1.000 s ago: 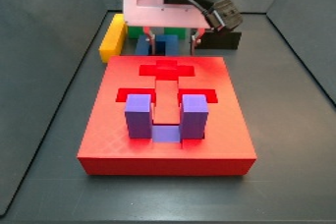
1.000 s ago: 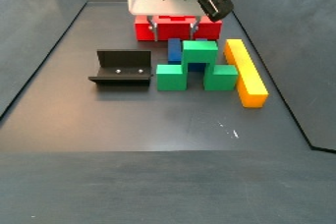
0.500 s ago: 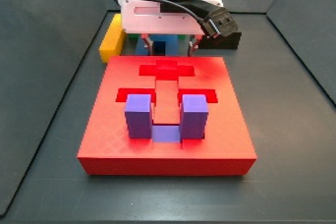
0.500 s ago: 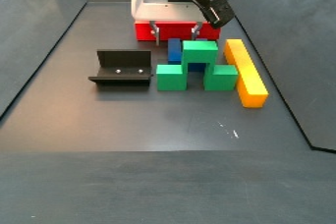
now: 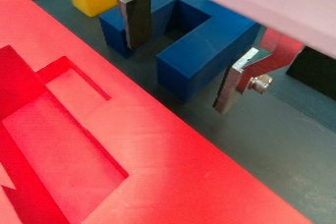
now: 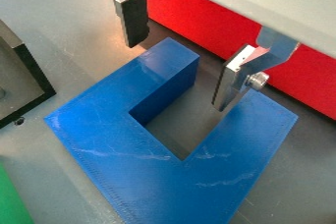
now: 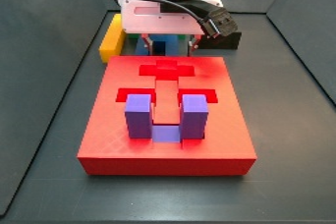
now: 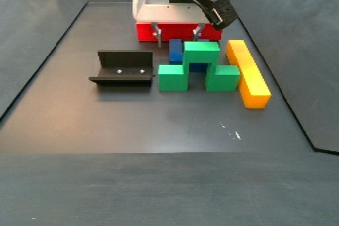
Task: Pick up the blue object. Move up. Place the blue object on the fixture. Regrasp the blue object. Move to above the board. Insert the blue object.
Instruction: Pick up the blue object.
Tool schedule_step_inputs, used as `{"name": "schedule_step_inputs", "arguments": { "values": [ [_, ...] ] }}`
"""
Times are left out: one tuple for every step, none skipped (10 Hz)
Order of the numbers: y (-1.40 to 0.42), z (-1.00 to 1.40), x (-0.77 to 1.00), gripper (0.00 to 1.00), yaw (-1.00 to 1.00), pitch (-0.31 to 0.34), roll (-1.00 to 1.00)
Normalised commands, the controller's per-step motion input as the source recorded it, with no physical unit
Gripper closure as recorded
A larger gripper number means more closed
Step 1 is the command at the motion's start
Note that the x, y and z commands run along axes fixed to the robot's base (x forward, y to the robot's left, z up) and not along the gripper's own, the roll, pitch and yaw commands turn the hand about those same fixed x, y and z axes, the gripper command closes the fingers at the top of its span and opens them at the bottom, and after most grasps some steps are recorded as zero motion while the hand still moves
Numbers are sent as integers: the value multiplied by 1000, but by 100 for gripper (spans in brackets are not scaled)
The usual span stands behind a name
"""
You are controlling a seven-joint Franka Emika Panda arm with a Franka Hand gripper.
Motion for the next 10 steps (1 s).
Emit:
{"name": "schedule_step_inputs", "arguments": {
  "values": [
    [0, 0, 0, 0, 0, -6, 0],
    [0, 0, -29, 0, 29, -29, 0],
    [0, 0, -74, 0, 23, -74, 19],
    [0, 0, 0, 100, 0, 0, 0],
    [0, 0, 0, 100, 0, 0, 0],
    [0, 0, 0, 100, 0, 0, 0],
    [0, 0, 0, 100, 0, 0, 0],
    [0, 0, 0, 100, 0, 0, 0],
    [0, 0, 0, 100, 0, 0, 0],
    [0, 0, 0, 100, 0, 0, 0]
  ]
}}
